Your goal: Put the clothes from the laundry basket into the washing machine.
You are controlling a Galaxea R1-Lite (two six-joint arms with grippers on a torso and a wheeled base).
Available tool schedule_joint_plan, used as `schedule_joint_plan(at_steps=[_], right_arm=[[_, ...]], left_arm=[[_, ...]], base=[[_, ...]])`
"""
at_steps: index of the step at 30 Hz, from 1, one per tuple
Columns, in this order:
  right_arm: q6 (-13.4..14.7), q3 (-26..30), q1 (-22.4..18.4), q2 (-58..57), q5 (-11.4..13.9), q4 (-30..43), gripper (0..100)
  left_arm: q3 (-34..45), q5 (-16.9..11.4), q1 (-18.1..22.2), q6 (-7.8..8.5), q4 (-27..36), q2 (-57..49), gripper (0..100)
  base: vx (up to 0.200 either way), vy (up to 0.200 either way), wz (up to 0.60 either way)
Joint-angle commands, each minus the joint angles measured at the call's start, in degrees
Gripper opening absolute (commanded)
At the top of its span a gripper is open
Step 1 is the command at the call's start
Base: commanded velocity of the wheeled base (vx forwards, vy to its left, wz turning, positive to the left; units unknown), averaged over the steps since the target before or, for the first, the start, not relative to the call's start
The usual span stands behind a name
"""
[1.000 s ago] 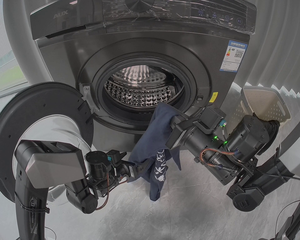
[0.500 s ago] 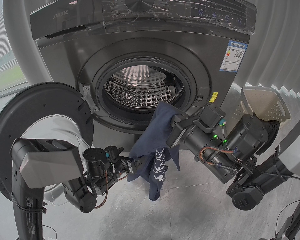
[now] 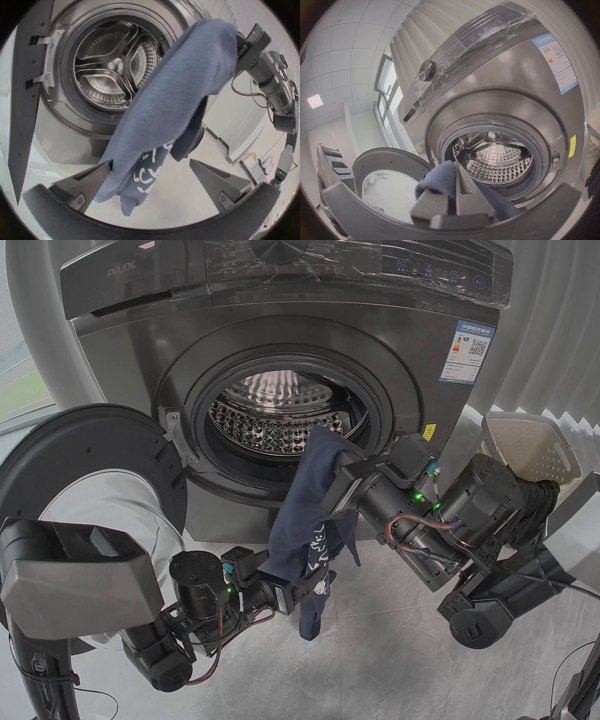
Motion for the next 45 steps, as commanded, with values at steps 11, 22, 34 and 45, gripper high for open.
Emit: schedule_joint_plan(at_steps=[11, 22, 34, 45], right_arm=[[0.1, -0.2, 0.6, 0.0, -0.1, 0.2, 0], [0.2, 0.3, 1.0, -0.1, -0.2, 0.0, 0], [0.2, 0.9, 0.0, -0.4, -0.5, 0.1, 0], [0.2, 1.0, 0.3, -0.5, -0.5, 0.1, 0]], left_arm=[[-0.6, -0.4, -3.1, -0.51, -0.4, 2.2, 100], [-3.4, -0.4, -1.1, -0.51, -0.5, 5.2, 100], [1.7, -0.5, -2.9, -0.43, -0.3, -3.3, 100], [3.4, -1.8, -5.9, -0.60, -0.3, -1.3, 100]], base=[[0.000, 0.000, 0.00], [0.000, 0.000, 0.00], [0.000, 0.000, 0.00], [0.000, 0.000, 0.00]])
